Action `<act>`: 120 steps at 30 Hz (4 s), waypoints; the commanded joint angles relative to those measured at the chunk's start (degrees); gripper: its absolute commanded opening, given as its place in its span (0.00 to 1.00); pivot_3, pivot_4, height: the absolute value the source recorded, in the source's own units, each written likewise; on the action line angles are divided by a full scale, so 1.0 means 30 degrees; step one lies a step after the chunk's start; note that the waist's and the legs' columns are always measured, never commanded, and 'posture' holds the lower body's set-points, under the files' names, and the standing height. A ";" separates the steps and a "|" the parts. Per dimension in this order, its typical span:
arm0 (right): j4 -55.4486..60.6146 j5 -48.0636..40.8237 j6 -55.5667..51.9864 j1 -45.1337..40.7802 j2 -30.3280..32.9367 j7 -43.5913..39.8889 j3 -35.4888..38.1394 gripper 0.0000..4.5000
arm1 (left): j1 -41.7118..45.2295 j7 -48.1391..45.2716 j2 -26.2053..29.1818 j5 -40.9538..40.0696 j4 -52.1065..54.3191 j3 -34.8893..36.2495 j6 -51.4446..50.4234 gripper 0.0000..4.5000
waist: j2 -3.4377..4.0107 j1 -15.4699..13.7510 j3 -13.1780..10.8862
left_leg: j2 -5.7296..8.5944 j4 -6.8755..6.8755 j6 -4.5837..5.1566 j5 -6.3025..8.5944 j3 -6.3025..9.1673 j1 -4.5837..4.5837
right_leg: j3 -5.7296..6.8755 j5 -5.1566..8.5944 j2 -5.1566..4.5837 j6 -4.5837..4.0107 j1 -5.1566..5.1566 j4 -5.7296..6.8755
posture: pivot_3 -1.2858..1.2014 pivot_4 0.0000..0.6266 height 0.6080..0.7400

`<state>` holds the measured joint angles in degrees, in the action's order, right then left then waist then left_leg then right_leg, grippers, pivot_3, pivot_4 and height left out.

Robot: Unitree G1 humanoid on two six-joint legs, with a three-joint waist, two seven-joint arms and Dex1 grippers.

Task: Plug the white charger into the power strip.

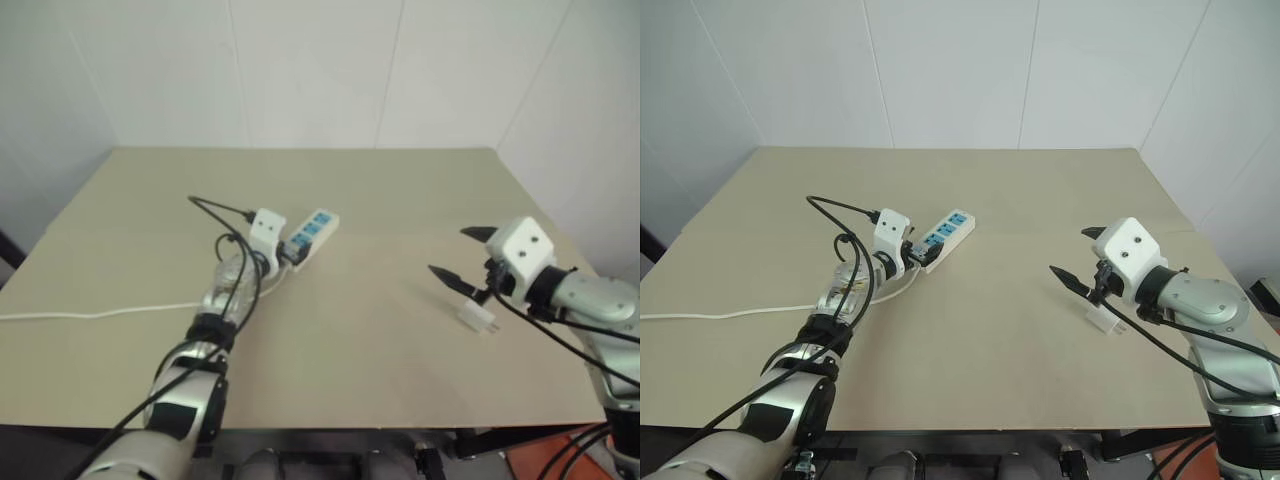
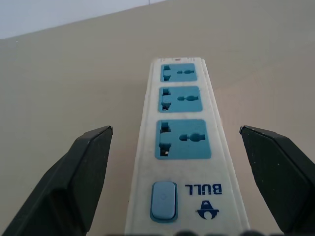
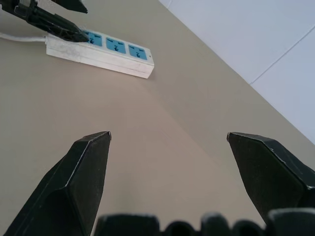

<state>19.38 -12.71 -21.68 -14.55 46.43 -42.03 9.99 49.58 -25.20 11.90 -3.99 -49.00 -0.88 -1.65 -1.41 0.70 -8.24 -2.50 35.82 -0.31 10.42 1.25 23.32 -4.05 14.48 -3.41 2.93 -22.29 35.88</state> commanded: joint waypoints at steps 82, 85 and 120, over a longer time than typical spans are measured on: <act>-0.1883 -0.1876 -0.9859 -0.4642 0.5552 -0.3182 -0.2661 1.00 | -0.4023 -1.7793 0.2455 -0.0575 0.4092 -0.3591 0.3560 0.74 | 0.0042 -0.0062 0.0030 | -0.0005 0.0000 0.0005 0.0003 0.0007 0.0045 | 0.0009 -0.0009 -0.0008 -0.0028 -0.0028 -0.0021 | 0.52 0.24 1.00; -0.2057 -0.1868 -0.9649 -0.5050 0.5677 -0.3656 -0.3240 1.00 | -0.4170 -1.8522 0.2597 -0.0902 0.4238 -0.3526 0.3600 0.74 | 0.0043 0.0003 0.0029 | -0.0007 0.0000 0.0011 0.0007 0.0004 0.0053 | 0.0006 -0.0009 -0.0008 -0.0029 -0.0042 -0.0021 | 0.52 0.24 1.00; -0.9727 0.4079 -1.2473 -1.1471 0.3643 -0.7204 -1.3935 1.00 | -0.4818 -1.7531 0.2441 -0.0800 0.4644 -0.3959 0.3405 0.74 | 0.0062 -0.0014 0.0035 | -0.0006 0.0023 0.0011 0.0006 -0.0002 0.0045 | 0.0004 -0.0011 -0.0009 -0.0031 -0.0058 0.0020 | 0.52 0.24 1.00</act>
<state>-9.26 -1.88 -59.82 -47.30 57.37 -63.55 -32.42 35.60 -78.34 19.61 -6.71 -35.71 -12.04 8.69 -1.22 0.65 -8.13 -2.52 35.89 -0.28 10.44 1.25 23.45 -4.04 14.44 -3.44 2.83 -22.46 35.96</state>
